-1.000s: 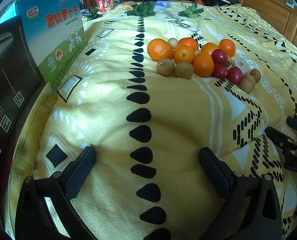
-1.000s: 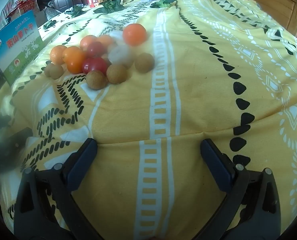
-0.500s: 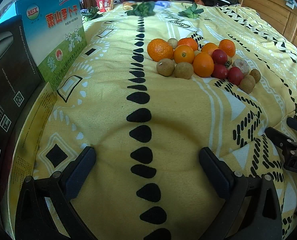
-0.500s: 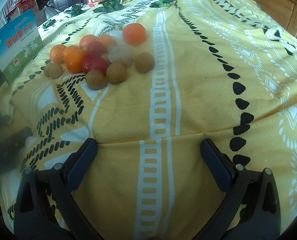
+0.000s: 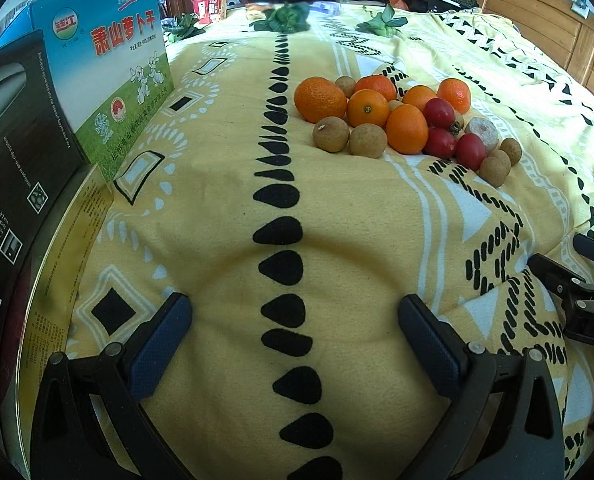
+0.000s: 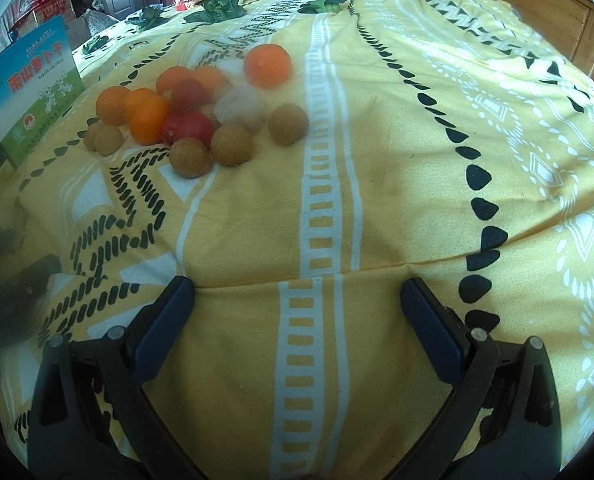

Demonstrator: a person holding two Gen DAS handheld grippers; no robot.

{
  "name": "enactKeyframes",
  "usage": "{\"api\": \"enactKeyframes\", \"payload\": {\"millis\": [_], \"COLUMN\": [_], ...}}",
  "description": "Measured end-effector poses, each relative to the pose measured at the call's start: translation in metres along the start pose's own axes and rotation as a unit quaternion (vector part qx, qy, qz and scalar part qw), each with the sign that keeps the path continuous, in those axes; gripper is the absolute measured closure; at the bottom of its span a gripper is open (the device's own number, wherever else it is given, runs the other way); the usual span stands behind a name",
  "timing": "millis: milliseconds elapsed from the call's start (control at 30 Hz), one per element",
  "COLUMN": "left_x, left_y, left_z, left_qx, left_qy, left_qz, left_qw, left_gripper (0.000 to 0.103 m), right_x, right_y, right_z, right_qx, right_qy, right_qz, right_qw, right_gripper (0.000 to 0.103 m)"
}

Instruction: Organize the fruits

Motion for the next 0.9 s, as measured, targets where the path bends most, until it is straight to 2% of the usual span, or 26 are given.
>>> {"api": "enactKeyframes", "payload": {"millis": [900], "left_x": [-0.0006], "left_y": [0.0000], "left_z": [-0.0001], "left_qx": [0.000], "left_qy": [0.000], "left_qz": [0.001], "left_qw": [1.0000], "left_gripper": [0.000], "right_x": [0.0014], "right_y": [-0.0004], "right_z": [0.0014], "right_qx": [-0.001], "right_qy": [-0.001], "right_qz": [-0.003], "right_qw": [1.000], "right_gripper": [0.000]}}
Point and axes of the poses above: each gripper's, at about its wrist camera, not at the fingertips, and y roughly against the way its jaws point, x to its left, z to its top, the point moved 1 cm from there along -y, roughly the way its jaws point, and after that the axes turned 8 degrees about -z, right-handed, at the moved point
